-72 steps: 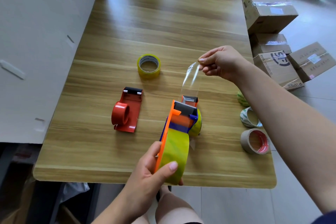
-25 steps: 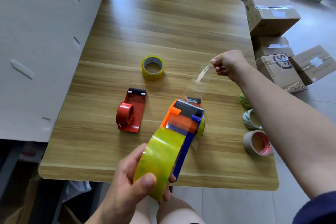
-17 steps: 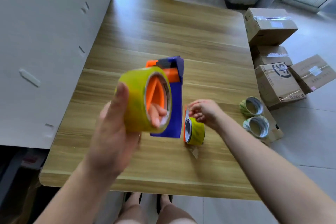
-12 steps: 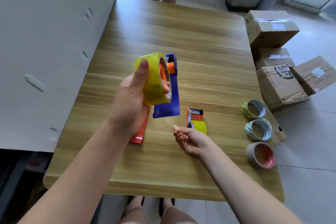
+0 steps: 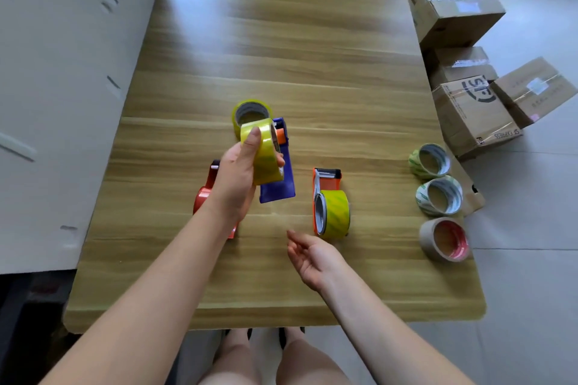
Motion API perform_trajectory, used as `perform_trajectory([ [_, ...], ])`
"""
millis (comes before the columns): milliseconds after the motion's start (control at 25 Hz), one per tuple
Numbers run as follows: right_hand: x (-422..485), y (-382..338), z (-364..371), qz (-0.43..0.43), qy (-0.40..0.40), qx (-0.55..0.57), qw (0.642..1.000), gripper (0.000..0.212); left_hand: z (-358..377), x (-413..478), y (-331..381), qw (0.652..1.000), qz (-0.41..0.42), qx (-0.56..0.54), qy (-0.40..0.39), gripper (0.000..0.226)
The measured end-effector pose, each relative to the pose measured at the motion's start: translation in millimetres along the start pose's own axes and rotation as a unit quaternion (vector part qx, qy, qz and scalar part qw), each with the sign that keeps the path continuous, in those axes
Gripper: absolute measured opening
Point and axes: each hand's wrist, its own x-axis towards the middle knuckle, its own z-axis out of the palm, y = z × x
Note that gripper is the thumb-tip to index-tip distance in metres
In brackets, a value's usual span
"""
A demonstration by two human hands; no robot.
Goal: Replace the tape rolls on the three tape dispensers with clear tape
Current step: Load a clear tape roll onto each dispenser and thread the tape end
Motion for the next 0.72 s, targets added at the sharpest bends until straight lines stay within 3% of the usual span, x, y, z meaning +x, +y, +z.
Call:
perform_trajectory([
  [160, 14, 25, 0, 0.004, 0.082, -0.082, 0.993, 0.014, -2, 1, -35, 0.999, -0.035, 0.032, -0.008, 0.032],
  [320, 28, 35, -12, 0.033, 0.129, -0.114, 0.984, 0.015, -14, 0, -65, 0.995, -0.067, 0.058, -0.039, 0.044],
  [720, 56, 40, -25, 0.036, 0.122, -0.079, 0.989, 0.011, -23, -3, -107, 0.993, -0.086, 0.079, -0.030, 0.028],
])
